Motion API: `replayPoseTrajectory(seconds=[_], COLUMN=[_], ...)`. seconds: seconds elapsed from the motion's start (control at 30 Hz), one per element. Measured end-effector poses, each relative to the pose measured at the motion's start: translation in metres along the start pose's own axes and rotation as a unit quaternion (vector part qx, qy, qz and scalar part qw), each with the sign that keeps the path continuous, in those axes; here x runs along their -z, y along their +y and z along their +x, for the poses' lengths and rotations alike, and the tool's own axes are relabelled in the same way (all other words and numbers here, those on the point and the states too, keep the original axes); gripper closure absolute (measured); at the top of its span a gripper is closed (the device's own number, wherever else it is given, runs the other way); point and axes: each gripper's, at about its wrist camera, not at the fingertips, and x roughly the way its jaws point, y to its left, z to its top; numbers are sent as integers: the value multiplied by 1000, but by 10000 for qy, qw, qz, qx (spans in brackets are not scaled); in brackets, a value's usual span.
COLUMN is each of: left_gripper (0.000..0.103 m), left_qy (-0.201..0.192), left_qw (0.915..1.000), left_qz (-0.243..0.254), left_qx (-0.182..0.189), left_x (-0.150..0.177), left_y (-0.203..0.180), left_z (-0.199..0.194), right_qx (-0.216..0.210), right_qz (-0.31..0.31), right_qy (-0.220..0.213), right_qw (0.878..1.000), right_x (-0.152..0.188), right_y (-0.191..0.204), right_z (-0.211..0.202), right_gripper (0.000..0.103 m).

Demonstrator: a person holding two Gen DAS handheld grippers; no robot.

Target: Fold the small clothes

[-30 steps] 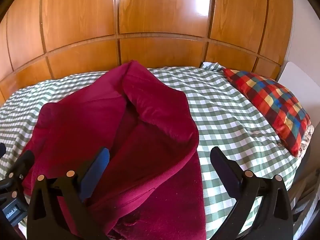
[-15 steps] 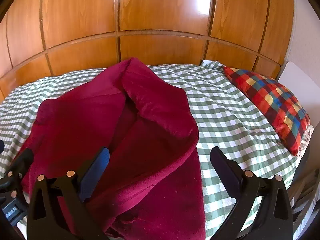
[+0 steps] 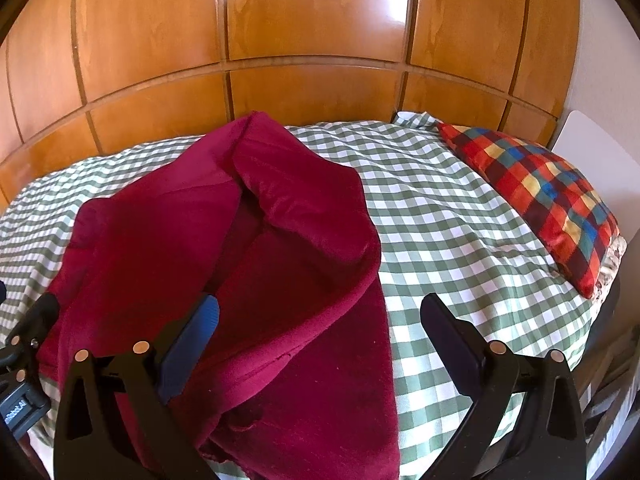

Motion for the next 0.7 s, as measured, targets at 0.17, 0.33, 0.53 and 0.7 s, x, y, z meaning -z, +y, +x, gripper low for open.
replayPoseTrajectory(seconds=[0.17, 0.33, 0.53, 0.7], left_gripper=[2, 2, 2, 2], left_qy=[-22, -17, -16, -1], left_qw=[10000, 10000, 9999, 9999], left_qz=[34, 65, 86, 94], left_qx=[30, 46, 51, 56], left_x=[2, 2, 2, 2], left_y=[-1, -4, -4, -5], left_z=[-2, -4, -5, -5], right_qx=[-15, -15, -23, -25], right_qz=[63, 83, 101, 100], right_qy=[1, -15, -20, -19], right_qw=[10000, 10000, 9999, 9999], right_x=[0, 0, 0, 1], right_y=[-4, -5, -7, -8], right_z=[-1, -3, -4, -4], right_gripper=[3, 3, 3, 3])
